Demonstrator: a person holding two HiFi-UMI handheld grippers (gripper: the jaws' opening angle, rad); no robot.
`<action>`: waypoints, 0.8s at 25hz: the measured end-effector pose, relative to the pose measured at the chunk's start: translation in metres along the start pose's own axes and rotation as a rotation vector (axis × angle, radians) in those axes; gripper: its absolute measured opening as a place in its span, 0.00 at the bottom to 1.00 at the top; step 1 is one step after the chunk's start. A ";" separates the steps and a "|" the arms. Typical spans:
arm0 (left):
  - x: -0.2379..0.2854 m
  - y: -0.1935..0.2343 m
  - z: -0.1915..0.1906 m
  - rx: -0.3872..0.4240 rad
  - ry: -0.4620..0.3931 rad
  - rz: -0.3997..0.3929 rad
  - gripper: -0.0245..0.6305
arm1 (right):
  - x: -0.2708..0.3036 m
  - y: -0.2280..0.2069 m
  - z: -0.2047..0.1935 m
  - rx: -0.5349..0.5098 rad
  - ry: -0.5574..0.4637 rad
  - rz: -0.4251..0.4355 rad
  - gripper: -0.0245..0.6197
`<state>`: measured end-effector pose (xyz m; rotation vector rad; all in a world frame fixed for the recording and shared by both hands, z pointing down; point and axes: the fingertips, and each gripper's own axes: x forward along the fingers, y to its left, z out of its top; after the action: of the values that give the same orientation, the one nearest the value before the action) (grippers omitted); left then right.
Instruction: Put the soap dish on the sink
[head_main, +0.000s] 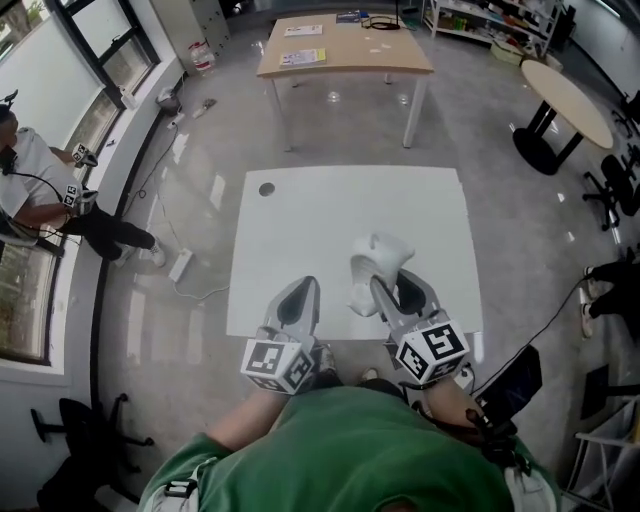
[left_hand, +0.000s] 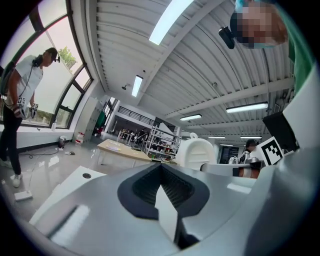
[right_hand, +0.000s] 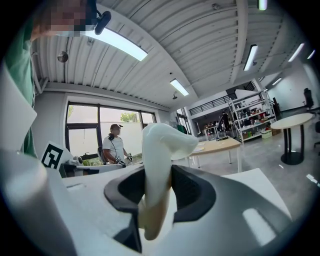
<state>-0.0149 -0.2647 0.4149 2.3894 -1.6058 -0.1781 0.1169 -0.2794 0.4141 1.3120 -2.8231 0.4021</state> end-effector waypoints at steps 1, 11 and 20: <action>0.005 0.006 0.002 -0.002 -0.001 -0.009 0.05 | 0.007 0.000 0.002 -0.003 0.000 -0.009 0.25; 0.045 0.053 0.009 -0.030 0.026 -0.081 0.05 | 0.054 -0.008 0.010 -0.009 0.018 -0.105 0.25; 0.085 0.064 -0.023 -0.057 0.103 -0.046 0.05 | 0.079 -0.049 -0.011 0.025 0.090 -0.111 0.25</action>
<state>-0.0343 -0.3625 0.4579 2.3527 -1.4816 -0.1057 0.1010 -0.3662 0.4448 1.4094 -2.6669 0.4825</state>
